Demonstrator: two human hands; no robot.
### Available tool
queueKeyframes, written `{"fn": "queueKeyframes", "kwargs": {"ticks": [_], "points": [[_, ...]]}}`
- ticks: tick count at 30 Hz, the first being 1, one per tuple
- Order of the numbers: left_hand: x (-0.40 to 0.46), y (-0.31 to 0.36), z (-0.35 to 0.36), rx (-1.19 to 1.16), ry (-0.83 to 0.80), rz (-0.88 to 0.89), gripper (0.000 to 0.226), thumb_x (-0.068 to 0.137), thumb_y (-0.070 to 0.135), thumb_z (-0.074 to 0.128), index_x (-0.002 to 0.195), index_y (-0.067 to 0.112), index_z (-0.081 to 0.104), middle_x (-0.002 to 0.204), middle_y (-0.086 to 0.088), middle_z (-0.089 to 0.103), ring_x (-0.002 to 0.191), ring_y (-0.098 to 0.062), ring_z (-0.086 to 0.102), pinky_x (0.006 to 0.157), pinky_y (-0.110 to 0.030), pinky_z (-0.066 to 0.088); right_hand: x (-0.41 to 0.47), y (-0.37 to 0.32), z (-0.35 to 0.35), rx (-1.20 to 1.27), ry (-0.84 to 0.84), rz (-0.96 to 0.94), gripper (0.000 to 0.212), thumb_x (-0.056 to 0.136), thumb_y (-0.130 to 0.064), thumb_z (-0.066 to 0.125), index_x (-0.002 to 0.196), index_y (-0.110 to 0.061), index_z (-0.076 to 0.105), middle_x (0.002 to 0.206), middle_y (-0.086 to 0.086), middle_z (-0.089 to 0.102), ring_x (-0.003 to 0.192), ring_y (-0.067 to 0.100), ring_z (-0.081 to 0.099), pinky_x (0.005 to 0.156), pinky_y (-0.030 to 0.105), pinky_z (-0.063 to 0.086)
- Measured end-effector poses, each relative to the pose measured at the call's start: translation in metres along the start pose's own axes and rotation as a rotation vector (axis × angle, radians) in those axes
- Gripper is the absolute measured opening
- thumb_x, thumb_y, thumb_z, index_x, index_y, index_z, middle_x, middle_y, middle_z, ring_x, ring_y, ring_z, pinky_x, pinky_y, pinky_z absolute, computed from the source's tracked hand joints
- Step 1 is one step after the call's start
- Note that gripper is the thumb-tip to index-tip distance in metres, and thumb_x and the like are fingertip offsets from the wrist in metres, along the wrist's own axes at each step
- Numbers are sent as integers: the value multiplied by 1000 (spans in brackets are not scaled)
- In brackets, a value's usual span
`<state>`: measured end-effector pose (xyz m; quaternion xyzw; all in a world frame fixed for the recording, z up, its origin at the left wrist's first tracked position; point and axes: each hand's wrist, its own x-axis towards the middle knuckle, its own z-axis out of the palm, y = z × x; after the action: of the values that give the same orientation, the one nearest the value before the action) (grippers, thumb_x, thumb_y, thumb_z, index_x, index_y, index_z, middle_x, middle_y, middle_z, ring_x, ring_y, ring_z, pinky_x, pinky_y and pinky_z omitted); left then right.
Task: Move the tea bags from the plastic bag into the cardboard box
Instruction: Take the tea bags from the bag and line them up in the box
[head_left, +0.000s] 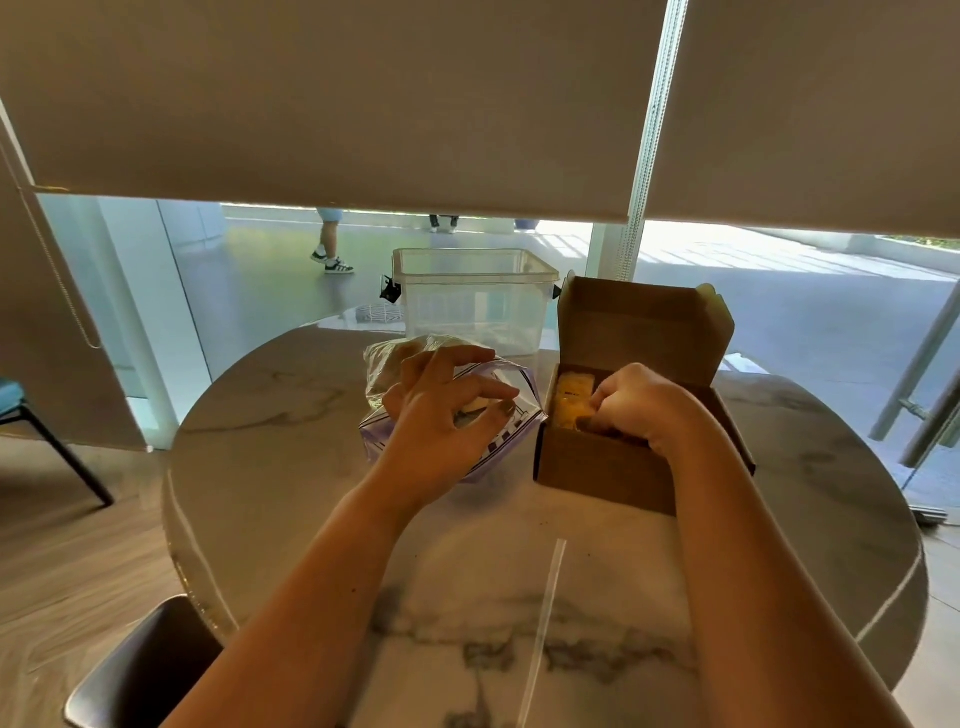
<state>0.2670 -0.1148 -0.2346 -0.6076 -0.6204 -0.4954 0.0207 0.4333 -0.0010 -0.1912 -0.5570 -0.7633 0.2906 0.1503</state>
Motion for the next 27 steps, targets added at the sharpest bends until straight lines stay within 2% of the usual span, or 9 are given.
{"fn": "queueKeyframes", "kwargs": {"ticks": [2,5,7,9,14,18,21,25,27], "points": [[1,-1,0,-14,-3,-5,15,83,35,64,96,36,70,122,27,39,123,-4,25,103,-49,35,7,-2,7,-35,-5,13,18,88,-6,55,100,-6,68,97,12,63,83,21,59,78,34,53],[1,0,0,5,6,-11,17,83,37,62,98,36,70,125,24,41,123,-2,23,107,-39,30,16,-5,15,-56,13,52,20,88,-8,54,106,-6,62,94,11,59,83,20,58,73,30,51],[1,0,-1,26,10,-22,17,85,27,66,99,35,70,125,26,42,122,-2,24,104,-26,23,18,-7,17,-63,62,61,16,87,-7,56,102,-5,60,85,9,55,74,19,54,61,26,47],[2,0,-3,0,-2,-27,24,84,16,65,99,35,70,118,33,40,123,-4,28,104,-28,26,18,-8,18,-91,94,70,9,88,-8,56,96,-6,55,77,7,49,65,16,48,51,23,38],[3,-1,-9,-63,17,-23,47,75,-15,49,93,21,74,110,32,46,111,13,37,96,-6,29,21,-8,22,-148,117,62,8,91,-10,55,91,-9,48,74,5,45,62,14,44,51,22,36],[4,-11,-15,-28,138,52,49,72,-21,45,85,16,75,105,29,50,108,-1,48,96,-17,39,22,-3,14,-136,230,-21,6,87,-12,63,91,-7,62,78,5,54,69,16,54,60,25,48],[5,-15,-20,-70,222,88,49,71,-21,48,83,18,74,104,18,60,103,-2,57,89,-19,48,3,-10,6,42,276,-229,14,83,-15,69,78,-19,57,85,5,63,69,17,62,59,27,52],[4,-14,-27,-46,311,127,46,76,-16,57,90,27,69,101,12,64,97,-2,60,85,-16,50,-41,-41,3,387,13,-464,9,83,-18,68,86,-19,59,72,3,66,48,9,61,47,21,52],[5,-17,-32,-5,343,170,36,79,-13,59,92,19,71,99,4,67,93,-3,62,83,-10,48,-54,-53,11,400,-217,-523,8,86,-10,65,92,-14,61,75,2,67,53,8,65,50,17,53]]}}
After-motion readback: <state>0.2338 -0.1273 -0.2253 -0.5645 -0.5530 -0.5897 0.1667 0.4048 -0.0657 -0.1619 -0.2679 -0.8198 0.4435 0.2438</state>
